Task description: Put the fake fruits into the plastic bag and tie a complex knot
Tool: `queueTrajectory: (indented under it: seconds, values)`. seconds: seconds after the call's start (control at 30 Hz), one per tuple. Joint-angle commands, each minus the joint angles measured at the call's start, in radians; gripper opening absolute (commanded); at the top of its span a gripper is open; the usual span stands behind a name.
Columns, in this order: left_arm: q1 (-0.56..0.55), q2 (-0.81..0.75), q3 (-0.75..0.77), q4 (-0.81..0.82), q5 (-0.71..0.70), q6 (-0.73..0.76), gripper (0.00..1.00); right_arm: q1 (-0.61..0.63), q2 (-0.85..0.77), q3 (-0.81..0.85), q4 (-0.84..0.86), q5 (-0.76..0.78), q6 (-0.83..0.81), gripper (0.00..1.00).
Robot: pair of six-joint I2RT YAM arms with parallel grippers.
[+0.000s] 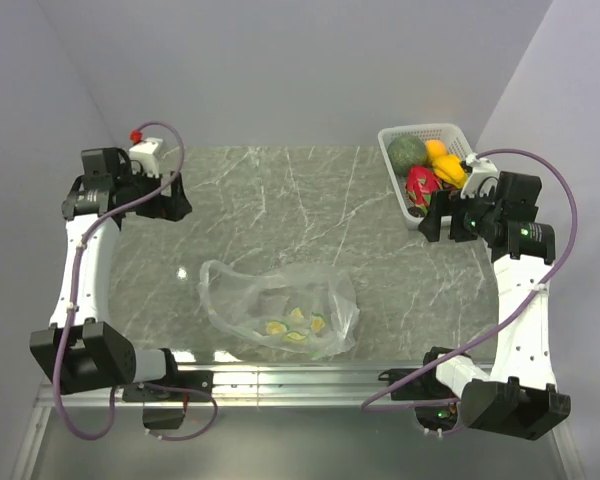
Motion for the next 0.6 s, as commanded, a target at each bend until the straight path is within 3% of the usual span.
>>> queueTrajectory:
  seconds: [0.0, 0.27, 0.5, 0.57]
  values:
    - [-0.085, -0.047, 0.02, 0.007, -0.016, 0.113, 0.99, 0.002, 0.011, 0.037, -0.012, -0.034, -0.001, 1.0]
    - [-0.419, 0.0, 0.12, -0.151, 0.016, 0.354, 0.99, 0.0, -0.011, 0.036, -0.042, -0.135, 0.007, 1.0]
    - [-0.736, 0.014, 0.014, -0.188, 0.096, 0.406, 0.99, 0.005, -0.069, -0.035, -0.024, -0.219, 0.027, 1.0]
    - [-0.778, 0.016, -0.029, -0.154, 0.101, 0.403, 0.99, 0.006, -0.081, -0.059, 0.001, -0.212, 0.031, 1.0]
